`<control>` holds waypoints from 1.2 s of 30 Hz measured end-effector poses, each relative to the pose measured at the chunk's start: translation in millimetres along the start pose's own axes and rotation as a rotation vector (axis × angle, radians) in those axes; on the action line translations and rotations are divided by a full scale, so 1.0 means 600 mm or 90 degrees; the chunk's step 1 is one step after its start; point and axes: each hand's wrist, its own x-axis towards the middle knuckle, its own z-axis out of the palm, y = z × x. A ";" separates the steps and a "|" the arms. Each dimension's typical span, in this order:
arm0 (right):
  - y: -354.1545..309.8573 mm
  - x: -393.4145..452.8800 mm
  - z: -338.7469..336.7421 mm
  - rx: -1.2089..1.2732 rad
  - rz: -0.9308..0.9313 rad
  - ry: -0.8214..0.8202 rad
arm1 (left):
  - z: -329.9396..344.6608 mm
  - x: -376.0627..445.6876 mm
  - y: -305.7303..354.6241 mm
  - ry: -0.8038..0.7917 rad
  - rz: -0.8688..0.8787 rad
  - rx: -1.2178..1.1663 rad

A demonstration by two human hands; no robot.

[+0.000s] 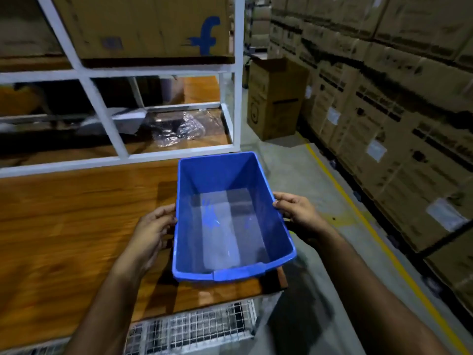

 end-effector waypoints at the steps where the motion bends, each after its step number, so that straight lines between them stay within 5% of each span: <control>1: 0.002 0.004 -0.004 0.006 0.001 -0.015 | 0.005 -0.006 -0.004 0.011 -0.003 0.001; 9: 0.029 0.017 -0.021 -0.006 0.003 0.018 | 0.010 -0.028 -0.016 0.060 0.020 0.022; 14: 0.096 0.009 -0.024 -0.188 0.018 0.096 | 0.012 -0.030 -0.009 0.043 0.038 0.055; 25: 0.207 -0.002 -0.030 -0.259 -0.018 0.064 | 0.007 -0.029 -0.003 0.033 0.034 0.135; 36: 0.157 -0.058 -0.019 -0.248 -0.048 0.055 | 0.031 -0.030 0.007 0.042 0.020 0.174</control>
